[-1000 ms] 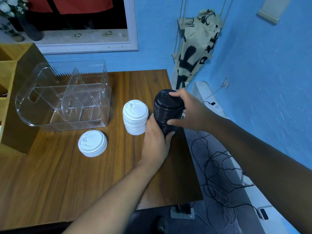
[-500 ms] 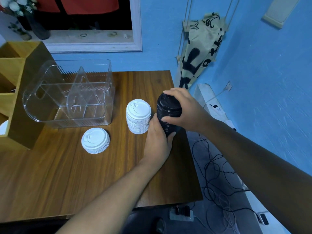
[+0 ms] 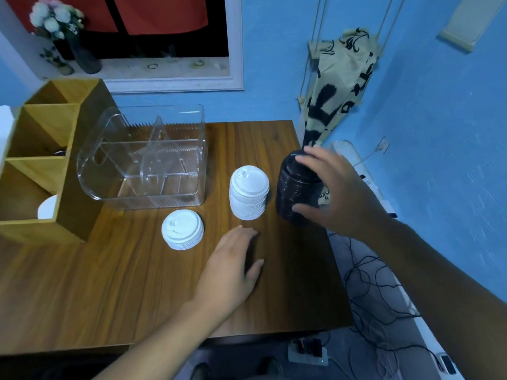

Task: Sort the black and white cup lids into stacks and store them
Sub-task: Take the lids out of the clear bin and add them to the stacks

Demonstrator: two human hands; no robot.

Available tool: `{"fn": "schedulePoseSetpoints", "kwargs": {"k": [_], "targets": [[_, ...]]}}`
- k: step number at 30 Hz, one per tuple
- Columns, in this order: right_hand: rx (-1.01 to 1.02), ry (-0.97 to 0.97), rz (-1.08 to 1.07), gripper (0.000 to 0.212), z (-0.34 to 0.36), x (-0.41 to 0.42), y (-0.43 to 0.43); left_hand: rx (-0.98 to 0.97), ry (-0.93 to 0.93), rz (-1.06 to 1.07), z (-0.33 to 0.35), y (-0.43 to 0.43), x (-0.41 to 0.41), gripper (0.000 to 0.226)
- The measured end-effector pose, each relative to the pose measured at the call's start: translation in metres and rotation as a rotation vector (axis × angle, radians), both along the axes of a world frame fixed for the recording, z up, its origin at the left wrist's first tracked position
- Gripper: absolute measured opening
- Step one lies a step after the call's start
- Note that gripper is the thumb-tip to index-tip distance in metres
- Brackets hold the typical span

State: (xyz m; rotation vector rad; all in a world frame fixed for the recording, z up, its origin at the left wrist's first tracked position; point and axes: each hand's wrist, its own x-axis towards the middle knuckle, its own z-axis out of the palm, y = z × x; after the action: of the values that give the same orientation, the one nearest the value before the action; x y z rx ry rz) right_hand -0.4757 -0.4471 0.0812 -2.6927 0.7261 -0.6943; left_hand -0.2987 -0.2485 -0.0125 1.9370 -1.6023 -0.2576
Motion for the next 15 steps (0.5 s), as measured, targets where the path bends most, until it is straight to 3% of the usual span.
{"fn": "schedulePoseSetpoints", "kwargs": {"k": [3,7,11,15], "targets": [[-0.144,-0.034,0.096,0.064,-0.029,0.012,0.05,-0.044,-0.172,0.03,0.002,0.033,0.044,0.048],[0.02,-0.023,0.143,0.046,-0.071,0.051,0.104,-0.035,-0.231,0.195,0.005,0.055,0.11,0.068],[0.249,0.082,0.074,0.053,-0.086,0.104,0.13,0.149,0.007,0.197,-0.004,0.055,0.155,0.103],[0.342,0.121,0.065,0.067,-0.093,0.149,0.139,0.11,0.017,0.073,-0.009,0.049,0.173,0.083]]}}
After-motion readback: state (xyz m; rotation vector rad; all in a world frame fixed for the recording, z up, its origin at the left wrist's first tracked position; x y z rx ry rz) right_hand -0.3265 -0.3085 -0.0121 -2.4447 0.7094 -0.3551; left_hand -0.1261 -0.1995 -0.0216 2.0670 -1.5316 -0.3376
